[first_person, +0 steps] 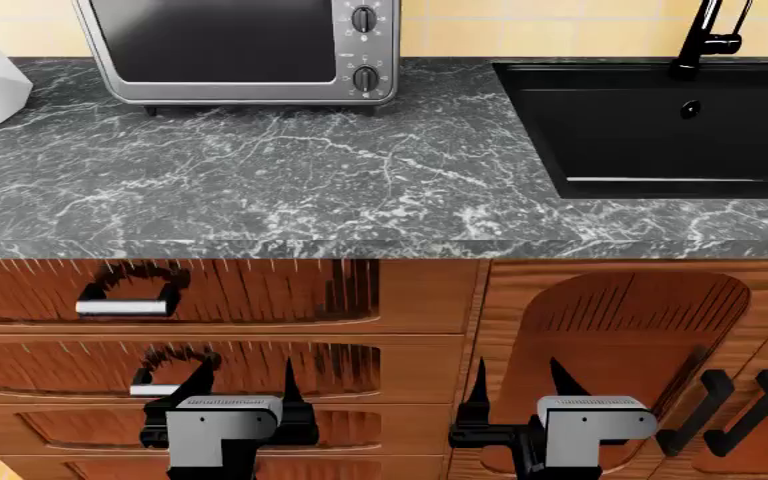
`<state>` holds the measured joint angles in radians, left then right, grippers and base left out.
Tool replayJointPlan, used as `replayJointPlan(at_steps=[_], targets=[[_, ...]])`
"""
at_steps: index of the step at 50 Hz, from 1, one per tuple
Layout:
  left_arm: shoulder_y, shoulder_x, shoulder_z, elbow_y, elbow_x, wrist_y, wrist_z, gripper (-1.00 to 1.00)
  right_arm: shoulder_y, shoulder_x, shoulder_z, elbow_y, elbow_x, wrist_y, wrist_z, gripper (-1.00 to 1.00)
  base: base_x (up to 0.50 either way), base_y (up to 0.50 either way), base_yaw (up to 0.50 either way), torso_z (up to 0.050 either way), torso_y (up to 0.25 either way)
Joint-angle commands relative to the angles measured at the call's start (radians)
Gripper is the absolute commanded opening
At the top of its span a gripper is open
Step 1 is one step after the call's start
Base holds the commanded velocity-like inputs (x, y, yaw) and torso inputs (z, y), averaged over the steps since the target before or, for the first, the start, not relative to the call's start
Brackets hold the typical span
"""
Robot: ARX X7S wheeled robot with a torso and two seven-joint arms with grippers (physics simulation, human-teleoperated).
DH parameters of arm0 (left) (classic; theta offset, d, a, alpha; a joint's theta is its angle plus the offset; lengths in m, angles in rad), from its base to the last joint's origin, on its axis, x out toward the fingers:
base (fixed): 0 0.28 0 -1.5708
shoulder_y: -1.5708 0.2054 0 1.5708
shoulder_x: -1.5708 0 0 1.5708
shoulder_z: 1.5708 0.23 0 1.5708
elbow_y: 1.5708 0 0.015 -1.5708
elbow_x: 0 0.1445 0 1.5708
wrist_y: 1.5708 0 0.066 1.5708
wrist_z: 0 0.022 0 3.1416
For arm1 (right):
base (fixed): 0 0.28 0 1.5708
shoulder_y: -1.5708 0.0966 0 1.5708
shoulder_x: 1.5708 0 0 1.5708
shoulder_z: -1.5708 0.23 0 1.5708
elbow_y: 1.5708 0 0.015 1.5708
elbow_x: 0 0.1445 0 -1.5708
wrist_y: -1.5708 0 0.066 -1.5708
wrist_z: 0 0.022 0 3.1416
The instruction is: Turn on the toaster oven by setting the timer.
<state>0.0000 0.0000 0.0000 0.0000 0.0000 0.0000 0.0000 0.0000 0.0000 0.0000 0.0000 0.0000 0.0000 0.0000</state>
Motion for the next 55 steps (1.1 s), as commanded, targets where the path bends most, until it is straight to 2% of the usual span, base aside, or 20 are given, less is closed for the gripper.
replayJointPlan(at_steps=[1,20,25,27,28,37,40,43,44,47,50,55], targets=[[0.002,-0.016,0.018,0.001,-0.018,-0.002,-0.017,1.00,-0.006,0.016,-0.020,-0.014,0.024,0.011,0.013,1.00,0.00,0.00,0.00,0.000,0.000],[0.012,-0.062,0.069,0.010,-0.066,-0.004,-0.065,1.00,-0.003,0.060,-0.071,-0.018,0.047,-0.007,0.084,1.00,0.00,0.00,0.00,0.000,0.000],[0.008,-0.073,0.070,0.083,-0.082,-0.062,-0.077,1.00,-0.008,0.073,-0.070,-0.115,0.070,0.080,0.093,1.00,0.00,0.00,0.00,0.000,0.000],[0.008,-0.090,0.081,0.168,-0.067,-0.143,-0.085,1.00,-0.013,0.088,-0.079,-0.198,0.073,0.180,0.093,1.00,0.00,0.00,0.00,0.000,0.000],[0.006,-0.098,0.078,0.234,-0.082,-0.242,-0.086,1.00,-0.017,0.096,-0.079,-0.260,0.082,0.252,0.094,1.00,0.00,0.00,0.00,0.000,0.000],[-0.025,-0.138,0.042,0.558,-0.193,-0.607,-0.099,1.00,0.031,0.144,-0.026,-0.543,0.186,0.629,0.103,1.00,0.00,0.00,0.00,0.000,0.000],[-0.086,-0.152,0.010,0.668,-0.251,-0.792,-0.112,1.00,0.075,0.176,-0.025,-0.633,0.199,0.754,0.107,1.00,0.00,0.00,0.00,0.000,0.000],[-0.129,-0.161,-0.001,0.716,-0.271,-0.898,-0.131,1.00,0.107,0.199,-0.032,-0.672,0.201,0.823,0.110,1.00,0.00,0.00,0.00,0.000,0.000],[-0.152,-0.158,-0.021,0.743,-0.301,-0.963,-0.130,1.00,0.129,0.211,-0.025,-0.705,0.232,0.913,0.095,1.00,0.00,0.00,0.00,0.000,0.000],[-0.199,-0.165,-0.044,0.803,-0.338,-1.086,-0.141,1.00,0.149,0.229,-0.026,-0.748,0.233,0.955,0.100,1.00,0.00,0.00,0.00,0.000,0.000],[-0.299,-0.151,-0.119,0.882,-0.414,-1.285,-0.146,1.00,0.215,0.245,-0.005,-0.796,0.268,1.070,0.089,1.00,0.00,0.00,0.00,0.000,0.000],[-0.422,-0.146,-0.193,0.988,-0.472,-1.497,-0.164,1.00,0.313,0.250,0.047,-0.862,0.321,1.222,0.079,1.00,0.00,0.00,0.00,0.000,0.000]])
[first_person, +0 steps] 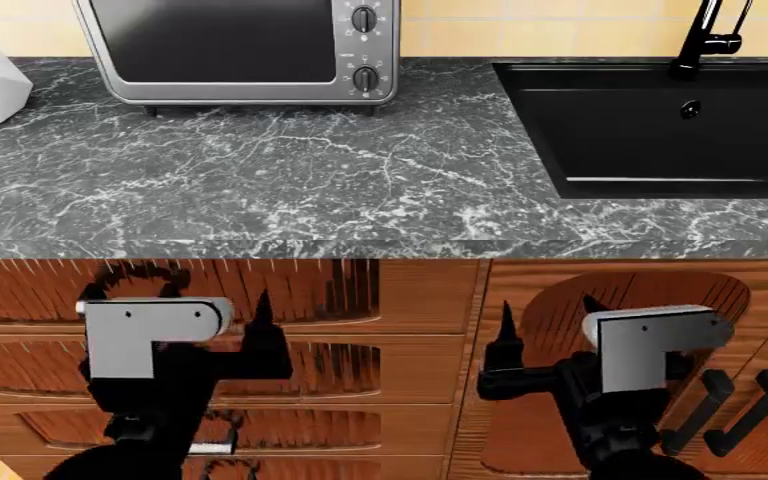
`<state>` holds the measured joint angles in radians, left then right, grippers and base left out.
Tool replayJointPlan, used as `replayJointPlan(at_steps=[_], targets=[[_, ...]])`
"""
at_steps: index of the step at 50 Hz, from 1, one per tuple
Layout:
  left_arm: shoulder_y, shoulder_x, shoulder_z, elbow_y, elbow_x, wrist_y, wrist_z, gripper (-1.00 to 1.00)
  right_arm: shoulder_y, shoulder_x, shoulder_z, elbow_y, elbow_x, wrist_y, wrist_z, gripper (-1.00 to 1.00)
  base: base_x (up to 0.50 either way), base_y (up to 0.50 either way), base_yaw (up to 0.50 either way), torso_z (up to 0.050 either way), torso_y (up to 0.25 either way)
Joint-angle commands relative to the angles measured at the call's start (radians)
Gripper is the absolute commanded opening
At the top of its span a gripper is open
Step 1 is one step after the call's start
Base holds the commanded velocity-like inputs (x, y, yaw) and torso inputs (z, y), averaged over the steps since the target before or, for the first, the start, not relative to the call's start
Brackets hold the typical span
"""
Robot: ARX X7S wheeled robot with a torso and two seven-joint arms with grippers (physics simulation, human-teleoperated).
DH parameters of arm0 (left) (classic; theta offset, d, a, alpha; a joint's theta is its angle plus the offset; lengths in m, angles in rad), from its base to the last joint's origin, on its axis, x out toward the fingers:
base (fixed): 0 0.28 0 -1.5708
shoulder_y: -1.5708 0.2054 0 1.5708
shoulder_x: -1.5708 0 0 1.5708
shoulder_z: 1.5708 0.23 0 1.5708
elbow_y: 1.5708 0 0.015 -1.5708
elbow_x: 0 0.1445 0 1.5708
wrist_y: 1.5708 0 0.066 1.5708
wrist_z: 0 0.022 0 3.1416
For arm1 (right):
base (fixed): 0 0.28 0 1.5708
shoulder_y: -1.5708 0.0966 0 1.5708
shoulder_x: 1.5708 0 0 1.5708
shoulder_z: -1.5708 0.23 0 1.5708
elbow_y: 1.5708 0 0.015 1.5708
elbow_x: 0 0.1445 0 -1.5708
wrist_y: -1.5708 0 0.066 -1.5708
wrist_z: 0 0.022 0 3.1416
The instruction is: Turn on the toaster oven by setting the timer.
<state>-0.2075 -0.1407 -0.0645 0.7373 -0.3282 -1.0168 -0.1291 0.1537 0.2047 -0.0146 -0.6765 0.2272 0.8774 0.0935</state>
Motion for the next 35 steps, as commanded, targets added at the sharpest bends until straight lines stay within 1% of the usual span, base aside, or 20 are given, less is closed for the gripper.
replayJointPlan(at_steps=[1,2,4,5,7,8,11,13,15,18,20,23,28,35], targets=[[-0.255,-0.008,-0.145,0.276,-0.154,-0.536,-0.043,1.00,0.188,0.049,0.074,-0.208,0.106,0.384,-0.018,1.00,0.00,0.00,0.00,0.000,0.000],[-0.269,-0.011,-0.157,0.284,-0.175,-0.551,-0.052,1.00,0.202,0.046,0.089,-0.225,0.128,0.432,-0.029,1.00,0.00,0.00,0.00,0.000,0.000],[-0.292,-0.039,-0.207,0.262,-0.352,-0.553,-0.166,1.00,0.239,0.046,0.105,-0.245,0.146,0.491,-0.033,1.00,0.00,0.00,0.00,0.000,0.000],[-0.307,-0.060,-0.244,0.239,-0.498,-0.553,-0.264,1.00,0.266,0.043,0.117,-0.254,0.159,0.536,-0.037,1.00,0.00,0.00,0.00,0.000,0.000],[-0.344,-0.105,-0.273,0.174,-0.753,-0.553,-0.467,1.00,0.313,0.033,0.144,-0.272,0.186,0.631,-0.046,1.00,0.00,0.00,0.00,0.000,0.000],[-0.361,-0.120,-0.280,0.152,-0.841,-0.552,-0.541,1.00,0.322,0.032,0.150,-0.281,0.191,0.648,-0.045,1.00,0.00,0.00,0.00,0.000,0.000],[-0.418,-0.161,-0.284,0.098,-1.045,-0.547,-0.719,1.00,0.355,0.031,0.177,-0.271,0.238,0.692,-0.022,1.00,0.00,0.00,0.00,0.000,0.000],[-0.461,-0.191,-0.276,0.067,-1.153,-0.538,-0.825,1.00,0.372,0.055,0.211,-0.240,0.372,0.693,0.068,1.00,0.00,0.00,0.00,0.000,0.000],[-0.479,-0.210,-0.270,0.052,-1.203,-0.522,-0.874,1.00,0.394,0.090,0.252,-0.201,0.579,0.693,0.217,1.00,0.00,0.00,0.00,0.000,0.000],[-0.521,-0.245,-0.259,0.036,-1.272,-0.500,-0.945,1.00,0.446,0.128,0.296,-0.162,0.803,0.691,0.392,1.00,0.00,0.00,0.00,0.000,0.000],[-0.538,-0.266,-0.251,0.025,-1.298,-0.490,-0.978,1.00,0.473,0.147,0.311,-0.138,0.906,0.689,0.482,1.00,0.00,0.00,0.00,0.000,0.000],[-0.548,-0.285,-0.239,0.008,-1.334,-0.472,-1.025,1.00,0.497,0.165,0.324,-0.114,1.002,0.684,0.572,1.00,0.00,0.00,0.00,0.000,0.000],[-0.575,-0.342,-0.217,-0.008,-1.431,-0.426,-1.136,1.00,0.533,0.187,0.347,-0.074,1.123,0.674,0.679,1.00,0.00,0.00,0.00,0.000,0.000],[-0.593,-0.376,-0.198,-0.015,-1.478,-0.392,-1.177,1.00,0.581,0.218,0.350,-0.029,1.242,0.655,0.791,1.00,0.00,0.00,0.00,0.000,0.000]])
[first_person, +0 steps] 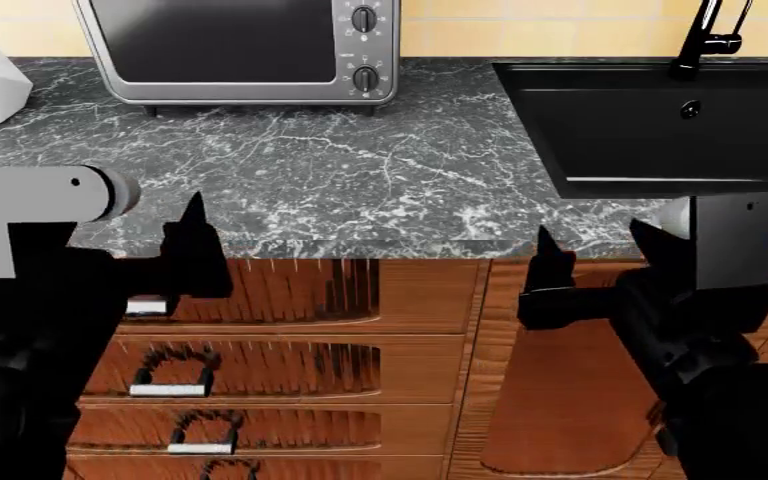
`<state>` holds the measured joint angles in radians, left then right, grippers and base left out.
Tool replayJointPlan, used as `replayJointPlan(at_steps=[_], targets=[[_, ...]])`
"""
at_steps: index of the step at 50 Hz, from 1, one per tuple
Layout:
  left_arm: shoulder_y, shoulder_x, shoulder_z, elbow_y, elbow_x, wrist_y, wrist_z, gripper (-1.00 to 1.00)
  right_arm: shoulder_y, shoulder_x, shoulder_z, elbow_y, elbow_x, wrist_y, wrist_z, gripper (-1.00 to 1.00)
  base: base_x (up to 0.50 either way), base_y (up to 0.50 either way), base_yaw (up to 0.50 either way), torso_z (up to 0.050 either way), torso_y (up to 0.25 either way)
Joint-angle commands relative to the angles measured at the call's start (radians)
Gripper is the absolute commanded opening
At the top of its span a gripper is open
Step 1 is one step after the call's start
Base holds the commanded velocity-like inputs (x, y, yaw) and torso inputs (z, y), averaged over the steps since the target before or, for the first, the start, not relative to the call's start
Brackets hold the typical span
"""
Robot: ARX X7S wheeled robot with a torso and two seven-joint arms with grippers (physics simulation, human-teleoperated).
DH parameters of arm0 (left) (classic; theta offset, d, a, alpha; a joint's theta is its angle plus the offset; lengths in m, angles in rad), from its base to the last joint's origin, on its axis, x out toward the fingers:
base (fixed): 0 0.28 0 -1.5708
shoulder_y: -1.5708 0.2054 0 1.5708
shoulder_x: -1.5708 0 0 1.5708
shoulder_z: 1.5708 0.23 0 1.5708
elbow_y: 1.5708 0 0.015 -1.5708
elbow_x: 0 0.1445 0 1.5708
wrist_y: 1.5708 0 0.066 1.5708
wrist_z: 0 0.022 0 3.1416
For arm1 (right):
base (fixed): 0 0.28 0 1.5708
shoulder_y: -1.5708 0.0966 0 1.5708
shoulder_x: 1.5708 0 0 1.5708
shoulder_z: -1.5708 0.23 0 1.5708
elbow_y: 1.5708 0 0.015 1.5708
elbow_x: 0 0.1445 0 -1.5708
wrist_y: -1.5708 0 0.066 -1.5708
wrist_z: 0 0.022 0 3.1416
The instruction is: Turn on the toaster oven by setting the timer.
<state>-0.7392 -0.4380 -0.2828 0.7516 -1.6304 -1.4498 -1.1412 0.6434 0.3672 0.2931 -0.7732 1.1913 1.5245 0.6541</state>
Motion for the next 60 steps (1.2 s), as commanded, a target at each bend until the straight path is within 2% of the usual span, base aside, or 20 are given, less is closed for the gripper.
replayJointPlan(at_steps=[1,18,60], targets=[[-0.065,-0.084,0.025,-0.030,-0.184,0.046,-0.173,1.00,0.101,0.060,0.043,0.076,0.299,0.005,0.250,1.00,0.00,0.00,0.00,0.000,0.000],[-0.104,-0.137,0.047,-0.011,-0.211,0.089,-0.195,1.00,0.157,0.111,0.027,0.098,0.417,-0.064,0.347,1.00,0.00,0.00,0.00,0.000,0.000],[-0.096,-0.169,0.082,0.006,-0.197,0.142,-0.171,1.00,0.134,0.149,-0.021,0.085,0.374,-0.141,0.305,1.00,0.00,0.00,0.00,0.000,0.000]])
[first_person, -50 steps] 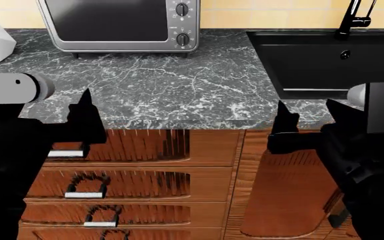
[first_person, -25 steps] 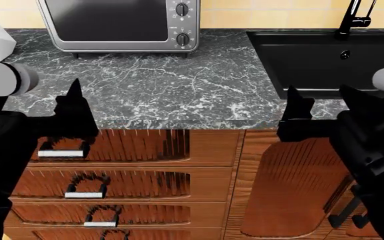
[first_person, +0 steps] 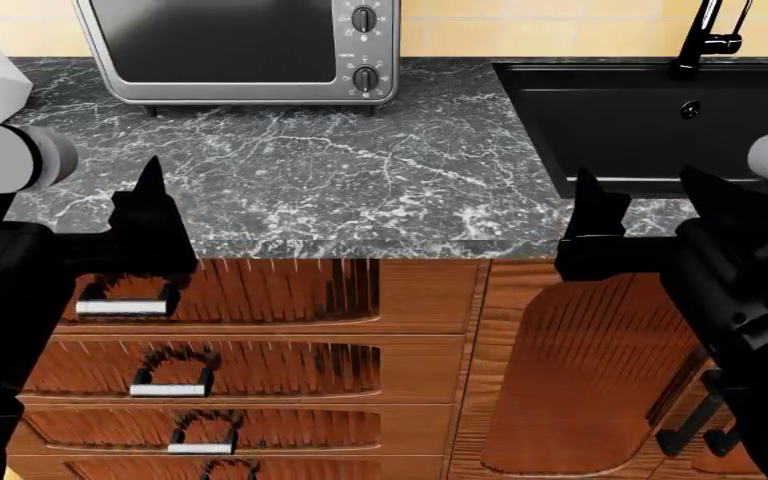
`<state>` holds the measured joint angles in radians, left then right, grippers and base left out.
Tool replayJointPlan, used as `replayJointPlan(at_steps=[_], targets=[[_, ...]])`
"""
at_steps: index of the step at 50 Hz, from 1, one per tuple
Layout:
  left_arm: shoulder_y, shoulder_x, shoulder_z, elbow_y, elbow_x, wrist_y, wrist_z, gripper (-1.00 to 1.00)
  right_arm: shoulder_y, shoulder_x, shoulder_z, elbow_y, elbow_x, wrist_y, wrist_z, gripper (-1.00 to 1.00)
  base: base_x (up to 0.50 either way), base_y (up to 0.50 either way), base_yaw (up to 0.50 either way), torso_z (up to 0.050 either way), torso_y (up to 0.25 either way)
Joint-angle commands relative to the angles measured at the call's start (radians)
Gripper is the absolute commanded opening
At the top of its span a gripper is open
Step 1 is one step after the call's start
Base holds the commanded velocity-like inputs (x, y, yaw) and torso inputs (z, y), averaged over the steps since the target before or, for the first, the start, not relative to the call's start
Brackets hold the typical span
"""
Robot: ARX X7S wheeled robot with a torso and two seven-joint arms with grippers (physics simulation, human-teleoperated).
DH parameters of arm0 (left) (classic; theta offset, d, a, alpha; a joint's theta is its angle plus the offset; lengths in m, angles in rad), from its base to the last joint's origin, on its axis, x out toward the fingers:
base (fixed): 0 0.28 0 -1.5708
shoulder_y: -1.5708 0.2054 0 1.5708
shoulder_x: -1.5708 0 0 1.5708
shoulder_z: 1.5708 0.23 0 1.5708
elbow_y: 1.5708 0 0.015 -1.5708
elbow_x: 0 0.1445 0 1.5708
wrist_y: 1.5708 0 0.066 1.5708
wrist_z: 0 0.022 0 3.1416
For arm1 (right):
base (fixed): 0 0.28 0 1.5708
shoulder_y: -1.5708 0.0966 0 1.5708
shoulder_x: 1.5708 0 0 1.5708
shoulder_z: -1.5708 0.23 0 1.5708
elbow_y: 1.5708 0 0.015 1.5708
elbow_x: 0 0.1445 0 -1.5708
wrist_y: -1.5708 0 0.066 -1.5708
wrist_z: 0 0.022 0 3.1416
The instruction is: Turn on the toaster oven by setting the timer.
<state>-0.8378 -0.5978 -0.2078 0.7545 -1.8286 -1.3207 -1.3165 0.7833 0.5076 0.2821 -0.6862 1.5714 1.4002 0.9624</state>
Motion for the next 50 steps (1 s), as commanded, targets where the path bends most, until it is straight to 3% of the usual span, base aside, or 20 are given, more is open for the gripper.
replayJointPlan(at_steps=[1,24,40,50], targets=[[0.003,-0.010,0.008,0.004,0.001,0.014,0.004,1.00,-0.006,0.010,-0.011,-0.002,-0.006,-0.018,-0.004,1.00,0.00,0.00,0.00,0.000,0.000],[0.006,-0.021,0.036,0.004,0.018,0.029,0.015,1.00,-0.023,0.027,-0.034,-0.032,-0.088,-0.059,-0.086,1.00,0.01,0.01,0.00,0.000,0.000],[0.002,-0.022,0.051,0.003,0.043,0.037,0.031,1.00,-0.031,0.028,-0.049,-0.020,-0.114,-0.085,-0.111,1.00,0.34,0.40,0.00,0.000,0.000],[0.009,-0.033,0.051,0.007,0.038,0.051,0.029,1.00,-0.033,0.033,-0.058,-0.013,-0.117,-0.095,-0.115,1.00,0.46,0.08,0.00,0.000,0.000]])
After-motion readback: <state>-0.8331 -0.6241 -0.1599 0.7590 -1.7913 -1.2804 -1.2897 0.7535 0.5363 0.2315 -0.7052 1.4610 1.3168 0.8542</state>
